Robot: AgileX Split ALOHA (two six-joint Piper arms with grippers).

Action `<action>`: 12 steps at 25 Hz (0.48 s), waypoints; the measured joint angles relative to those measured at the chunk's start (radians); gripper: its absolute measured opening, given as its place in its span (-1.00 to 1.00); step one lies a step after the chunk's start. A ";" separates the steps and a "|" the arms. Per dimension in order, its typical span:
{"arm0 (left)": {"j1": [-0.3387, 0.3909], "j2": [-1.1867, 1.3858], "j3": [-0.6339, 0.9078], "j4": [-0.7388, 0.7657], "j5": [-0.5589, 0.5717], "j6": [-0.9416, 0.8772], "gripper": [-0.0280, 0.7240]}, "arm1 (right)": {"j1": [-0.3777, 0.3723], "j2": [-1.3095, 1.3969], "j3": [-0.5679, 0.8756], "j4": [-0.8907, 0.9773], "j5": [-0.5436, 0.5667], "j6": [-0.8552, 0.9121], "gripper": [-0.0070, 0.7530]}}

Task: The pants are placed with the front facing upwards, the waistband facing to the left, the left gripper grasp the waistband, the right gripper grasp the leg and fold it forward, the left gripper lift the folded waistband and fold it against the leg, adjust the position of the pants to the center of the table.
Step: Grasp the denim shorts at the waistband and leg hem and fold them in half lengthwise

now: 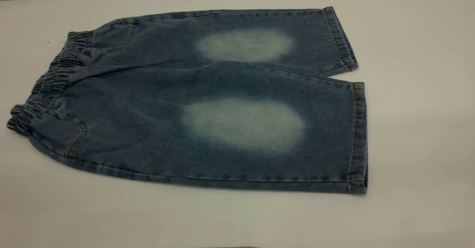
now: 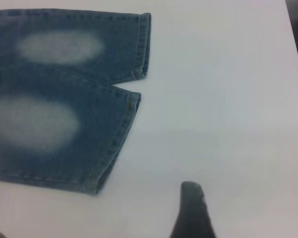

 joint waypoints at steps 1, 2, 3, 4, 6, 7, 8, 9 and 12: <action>0.000 0.000 0.000 0.000 0.000 0.000 0.63 | 0.000 0.000 0.000 0.003 0.000 0.000 0.19; 0.000 0.000 0.000 0.000 0.000 0.000 0.63 | 0.000 0.000 0.000 0.005 0.000 0.000 0.19; 0.000 0.000 0.000 0.000 0.000 0.000 0.63 | 0.000 0.000 0.000 0.007 0.000 0.000 0.19; 0.000 0.000 0.000 0.000 0.000 0.000 0.63 | 0.000 0.000 0.000 0.008 0.000 0.000 0.19; 0.000 0.000 0.000 0.000 0.000 0.000 0.63 | 0.000 0.000 0.000 0.012 0.000 0.000 0.19; 0.000 0.000 0.000 0.000 0.000 0.000 0.63 | 0.000 0.000 0.000 0.012 0.000 0.000 0.19; 0.000 0.000 0.000 0.000 0.000 0.000 0.63 | 0.000 0.000 0.000 0.012 0.000 0.000 0.19; 0.000 0.000 0.000 0.000 0.000 0.000 0.63 | 0.000 0.000 0.000 0.013 -0.001 0.000 0.19; 0.000 0.000 0.000 0.000 0.000 0.000 0.63 | 0.000 0.000 0.000 0.013 -0.002 0.000 0.19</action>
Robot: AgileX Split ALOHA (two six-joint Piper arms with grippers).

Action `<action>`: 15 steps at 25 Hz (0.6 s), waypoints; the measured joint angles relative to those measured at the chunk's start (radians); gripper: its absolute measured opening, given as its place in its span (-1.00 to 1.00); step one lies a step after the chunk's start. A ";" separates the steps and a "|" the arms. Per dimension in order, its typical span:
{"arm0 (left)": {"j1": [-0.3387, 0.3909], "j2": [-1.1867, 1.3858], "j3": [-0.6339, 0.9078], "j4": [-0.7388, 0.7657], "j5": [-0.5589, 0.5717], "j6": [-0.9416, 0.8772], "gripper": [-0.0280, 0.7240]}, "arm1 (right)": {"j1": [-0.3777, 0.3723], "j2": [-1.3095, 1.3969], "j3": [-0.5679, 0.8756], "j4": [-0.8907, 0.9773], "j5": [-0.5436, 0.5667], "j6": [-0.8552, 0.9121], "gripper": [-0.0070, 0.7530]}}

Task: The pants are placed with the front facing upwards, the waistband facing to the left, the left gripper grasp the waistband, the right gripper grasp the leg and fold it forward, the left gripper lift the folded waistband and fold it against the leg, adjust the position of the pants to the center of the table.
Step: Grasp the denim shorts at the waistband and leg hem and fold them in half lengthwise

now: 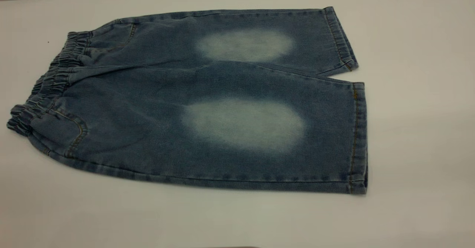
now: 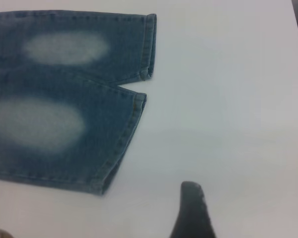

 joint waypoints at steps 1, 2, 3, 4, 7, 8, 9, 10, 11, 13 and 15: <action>0.000 0.000 0.000 0.000 0.000 0.000 0.63 | 0.000 0.000 0.000 0.000 -0.001 0.000 0.19; 0.000 0.000 -0.001 0.000 -0.001 -0.004 0.63 | 0.000 0.005 -0.002 0.002 -0.004 0.000 0.19; 0.000 0.003 -0.004 0.000 -0.007 -0.013 0.63 | 0.000 0.018 -0.008 0.003 -0.007 0.000 0.19; 0.000 0.017 -0.009 0.000 -0.024 -0.029 0.63 | 0.000 0.040 -0.010 0.010 -0.017 0.000 0.19; 0.000 0.115 -0.042 0.000 -0.095 -0.082 0.63 | 0.000 0.144 -0.014 0.053 -0.061 -0.006 0.22; 0.000 0.164 -0.059 0.000 -0.118 -0.092 0.63 | 0.000 0.185 -0.017 0.075 -0.085 -0.014 0.24; 0.000 0.217 -0.077 0.000 -0.140 -0.095 0.63 | 0.000 0.236 -0.019 0.101 -0.106 -0.029 0.27; 0.000 0.265 -0.097 0.000 -0.161 -0.099 0.63 | 0.000 0.290 -0.019 0.125 -0.133 -0.047 0.31; 0.000 0.324 -0.115 0.000 -0.177 -0.102 0.63 | 0.000 0.345 -0.019 0.155 -0.155 -0.076 0.34; 0.000 0.435 -0.157 0.000 -0.204 -0.114 0.63 | 0.000 0.447 -0.019 0.231 -0.186 -0.153 0.43; 0.000 0.553 -0.193 0.002 -0.227 -0.135 0.63 | 0.000 0.547 -0.019 0.316 -0.214 -0.258 0.48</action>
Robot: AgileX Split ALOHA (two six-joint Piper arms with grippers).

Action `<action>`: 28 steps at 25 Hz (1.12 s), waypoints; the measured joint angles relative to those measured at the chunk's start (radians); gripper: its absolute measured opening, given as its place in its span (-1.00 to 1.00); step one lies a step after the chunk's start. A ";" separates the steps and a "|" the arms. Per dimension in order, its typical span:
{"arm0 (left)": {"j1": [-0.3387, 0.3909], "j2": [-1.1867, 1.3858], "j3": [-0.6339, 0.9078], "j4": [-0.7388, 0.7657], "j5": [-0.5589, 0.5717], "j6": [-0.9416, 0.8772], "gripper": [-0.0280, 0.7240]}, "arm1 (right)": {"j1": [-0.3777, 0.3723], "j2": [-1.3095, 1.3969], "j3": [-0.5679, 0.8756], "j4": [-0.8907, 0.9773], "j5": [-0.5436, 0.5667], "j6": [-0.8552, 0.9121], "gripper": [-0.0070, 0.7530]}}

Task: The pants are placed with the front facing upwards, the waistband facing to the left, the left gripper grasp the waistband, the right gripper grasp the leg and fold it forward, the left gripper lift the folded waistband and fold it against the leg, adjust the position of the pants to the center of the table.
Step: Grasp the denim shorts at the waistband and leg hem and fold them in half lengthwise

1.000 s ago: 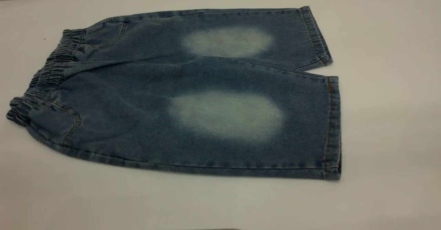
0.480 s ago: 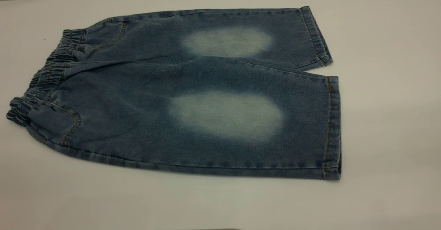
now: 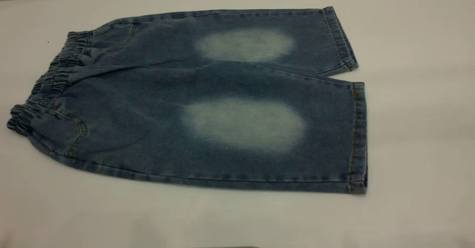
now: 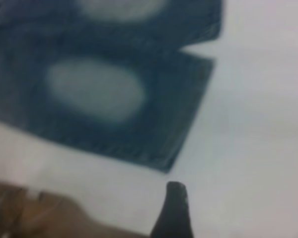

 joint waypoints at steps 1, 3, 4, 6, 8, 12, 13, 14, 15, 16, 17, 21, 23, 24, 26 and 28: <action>0.000 0.057 -0.017 0.001 -0.015 -0.005 0.63 | 0.000 0.054 0.000 0.055 -0.009 -0.054 0.49; 0.000 0.155 -0.041 0.008 -0.057 -0.028 0.63 | 0.000 0.160 0.000 0.166 -0.034 -0.148 0.50; 0.000 0.206 -0.049 0.018 -0.082 -0.038 0.63 | 0.000 0.204 0.000 0.229 -0.043 -0.198 0.50; 0.000 0.297 -0.055 0.030 -0.142 -0.057 0.63 | 0.000 0.305 0.000 0.351 -0.069 -0.294 0.50; 0.000 0.399 -0.057 0.038 -0.192 -0.069 0.63 | 0.000 0.391 0.000 0.478 -0.095 -0.403 0.50; 0.001 0.579 -0.060 0.039 -0.253 -0.075 0.63 | 0.000 0.536 0.000 0.649 -0.136 -0.569 0.50; 0.008 0.623 -0.060 0.039 -0.262 -0.075 0.63 | 0.000 0.568 0.000 0.668 -0.143 -0.593 0.50; 0.018 0.664 -0.060 0.039 -0.272 -0.075 0.63 | 0.000 0.597 0.000 0.683 -0.151 -0.608 0.50; 0.030 0.702 -0.060 0.039 -0.280 -0.075 0.63 | 0.000 0.618 0.000 0.692 -0.155 -0.615 0.50; 0.046 0.731 -0.061 0.039 -0.285 -0.075 0.63 | 0.000 0.641 0.000 0.699 -0.164 -0.619 0.50; 0.065 0.766 -0.062 0.039 -0.289 -0.074 0.63 | 0.000 0.661 0.000 0.701 -0.173 -0.622 0.50; 0.112 0.884 -0.095 0.023 -0.289 -0.026 0.63 | 0.000 0.723 -0.001 0.706 -0.208 -0.632 0.50; 0.117 0.936 -0.124 -0.007 -0.289 0.010 0.63 | 0.000 0.755 -0.007 0.707 -0.214 -0.635 0.50; 0.117 0.965 -0.140 -0.028 -0.291 0.027 0.63 | 0.000 0.775 -0.013 0.707 -0.215 -0.636 0.50; 0.117 1.027 -0.170 -0.067 -0.291 0.052 0.63 | 0.000 0.810 -0.027 0.707 -0.218 -0.637 0.50; 0.117 1.086 -0.199 -0.086 -0.292 0.068 0.63 | 0.000 0.841 -0.044 0.707 -0.218 -0.644 0.50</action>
